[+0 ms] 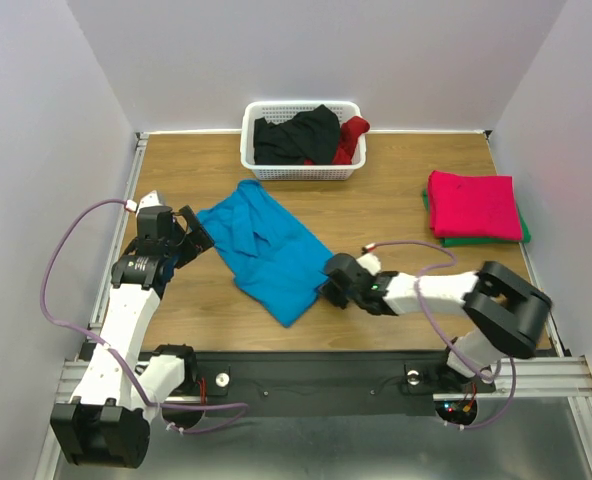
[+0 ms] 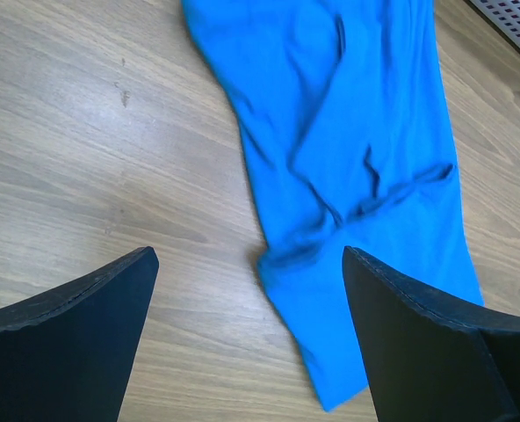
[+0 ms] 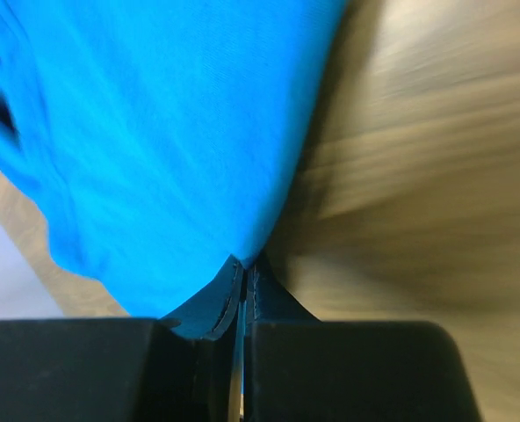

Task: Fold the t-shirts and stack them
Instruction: Fold the tshirt

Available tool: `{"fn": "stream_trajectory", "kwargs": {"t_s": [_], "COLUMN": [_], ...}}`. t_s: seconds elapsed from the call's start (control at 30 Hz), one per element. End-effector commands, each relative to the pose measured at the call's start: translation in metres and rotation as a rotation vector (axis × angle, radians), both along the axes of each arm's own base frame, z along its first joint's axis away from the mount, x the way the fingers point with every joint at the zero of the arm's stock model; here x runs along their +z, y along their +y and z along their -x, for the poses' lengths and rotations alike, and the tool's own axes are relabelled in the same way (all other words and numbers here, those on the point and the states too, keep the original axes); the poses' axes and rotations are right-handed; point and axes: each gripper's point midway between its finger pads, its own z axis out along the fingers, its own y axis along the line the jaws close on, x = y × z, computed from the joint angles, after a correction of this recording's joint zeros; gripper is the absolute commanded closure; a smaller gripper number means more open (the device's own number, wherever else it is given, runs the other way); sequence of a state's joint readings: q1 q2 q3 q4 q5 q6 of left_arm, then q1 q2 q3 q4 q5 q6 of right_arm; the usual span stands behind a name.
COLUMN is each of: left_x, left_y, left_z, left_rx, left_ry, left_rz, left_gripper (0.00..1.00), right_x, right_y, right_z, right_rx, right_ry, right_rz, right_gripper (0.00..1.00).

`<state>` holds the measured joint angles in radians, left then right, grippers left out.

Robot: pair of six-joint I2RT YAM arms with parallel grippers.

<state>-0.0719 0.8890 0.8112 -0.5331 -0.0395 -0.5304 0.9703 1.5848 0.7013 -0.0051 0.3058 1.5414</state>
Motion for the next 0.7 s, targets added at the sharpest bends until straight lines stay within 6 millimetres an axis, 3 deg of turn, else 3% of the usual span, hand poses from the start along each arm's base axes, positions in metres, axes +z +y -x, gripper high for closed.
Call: {"fn": "stream_trajectory", "kwargs": {"t_s": [0.0, 0.1, 0.13, 0.2, 0.37, 0.5, 0.53, 0.6, 0.67], "left_x": [-0.001, -0.001, -0.002, -0.003, -0.005, -0.007, -0.007, -0.007, -0.008], "left_y": [0.001, 0.002, 0.004, 0.005, 0.001, 0.001, 0.001, 0.001, 0.000], "left_z": [-0.004, -0.006, -0.006, -0.006, -0.007, -0.007, -0.007, -0.007, -0.008], "left_rx": [-0.016, -0.020, -0.016, -0.011, -0.034, -0.039, -0.039, -0.039, -0.047], "left_ry": [-0.014, -0.015, -0.012, -0.011, -0.002, 0.002, 0.004, 0.002, 0.004], "left_rz": [-0.006, 0.001, -0.004, -0.005, 0.017, 0.019, 0.019, 0.023, 0.026], "left_gripper": [0.02, 0.02, 0.02, 0.02, 0.02, 0.02, 0.02, 0.02, 0.02], "right_x": [0.014, 0.012, 0.022, 0.022, 0.040, 0.050, 0.064, 0.063, 0.080], "right_y": [-0.055, -0.090, -0.096, -0.117, -0.133, -0.124, -0.112, -0.099, -0.078], "right_z": [0.019, 0.038, 0.041, 0.051, 0.053, 0.038, 0.030, 0.022, 0.008], "right_rx": [-0.018, -0.025, -0.021, -0.026, -0.002, 0.026, 0.046, 0.078, 0.119], "right_ry": [0.018, 0.065, 0.051, 0.092, 0.094, 0.088, 0.063, 0.083, 0.062], "right_rz": [0.063, 0.145, 0.143, 0.194, 0.238, 0.284, 0.268, 0.290, 0.264], "right_gripper": [0.99, 0.99, 1.00, 1.00, 1.00, 1.00, 1.00, 1.00, 0.99]}}
